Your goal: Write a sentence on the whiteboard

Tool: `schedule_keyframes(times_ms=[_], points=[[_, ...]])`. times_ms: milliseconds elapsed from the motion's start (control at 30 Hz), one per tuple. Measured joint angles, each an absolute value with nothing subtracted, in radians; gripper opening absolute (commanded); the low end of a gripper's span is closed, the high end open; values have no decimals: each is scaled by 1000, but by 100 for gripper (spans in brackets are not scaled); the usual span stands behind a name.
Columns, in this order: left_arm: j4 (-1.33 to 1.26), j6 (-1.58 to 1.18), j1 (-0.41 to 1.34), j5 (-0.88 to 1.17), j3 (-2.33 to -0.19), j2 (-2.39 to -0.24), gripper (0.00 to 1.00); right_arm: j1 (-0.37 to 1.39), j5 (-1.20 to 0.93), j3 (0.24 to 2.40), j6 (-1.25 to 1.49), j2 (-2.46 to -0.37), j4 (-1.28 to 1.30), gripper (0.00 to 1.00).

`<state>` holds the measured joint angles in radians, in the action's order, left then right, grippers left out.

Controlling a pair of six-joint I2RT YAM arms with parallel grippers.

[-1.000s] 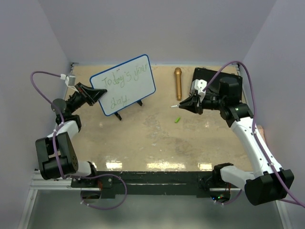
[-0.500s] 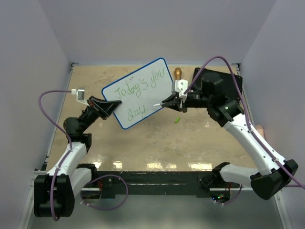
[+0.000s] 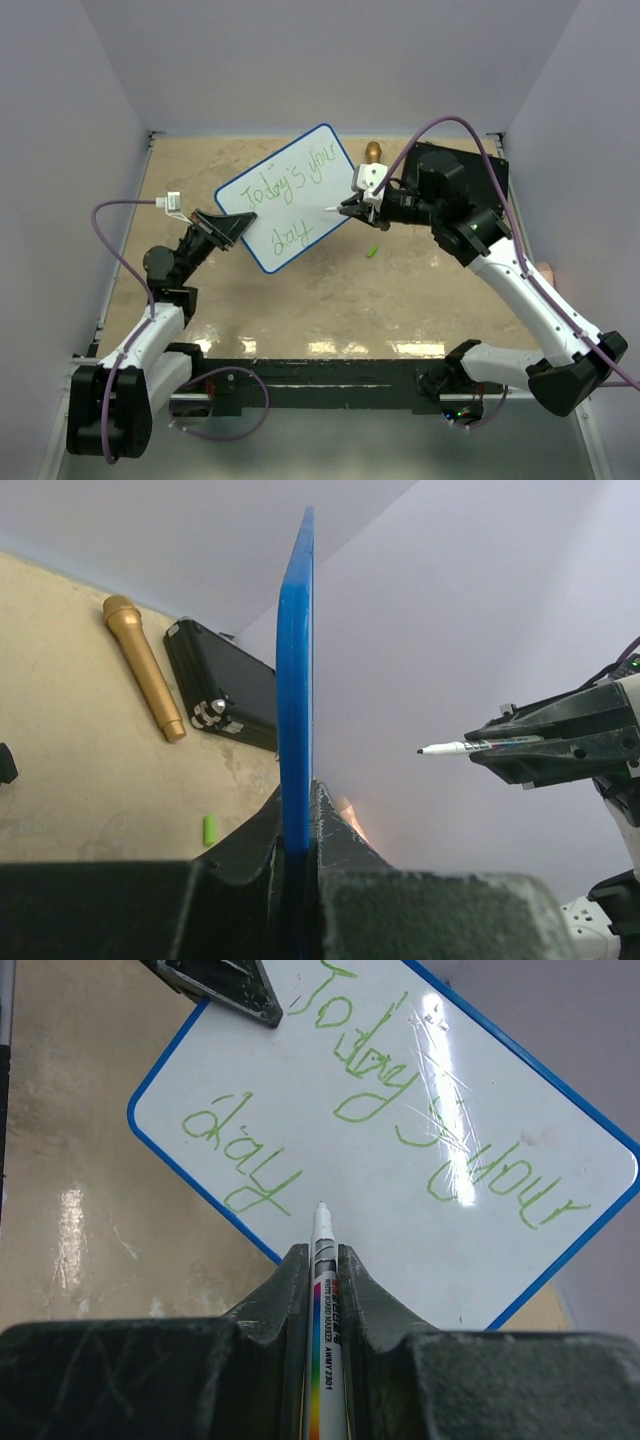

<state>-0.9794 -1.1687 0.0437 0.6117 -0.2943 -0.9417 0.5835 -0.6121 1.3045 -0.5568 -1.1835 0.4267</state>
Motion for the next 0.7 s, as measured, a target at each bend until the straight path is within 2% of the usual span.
schedule_keyframes(times_ms=[333, 700], points=[[-994, -1168, 68, 626, -294, -955, 0, 585, -592, 1281, -579, -1195, 428, 0], [-1155, -1124, 68, 778, -307, -1049, 0, 581, -647, 1201, -669, -1126, 489, 0]])
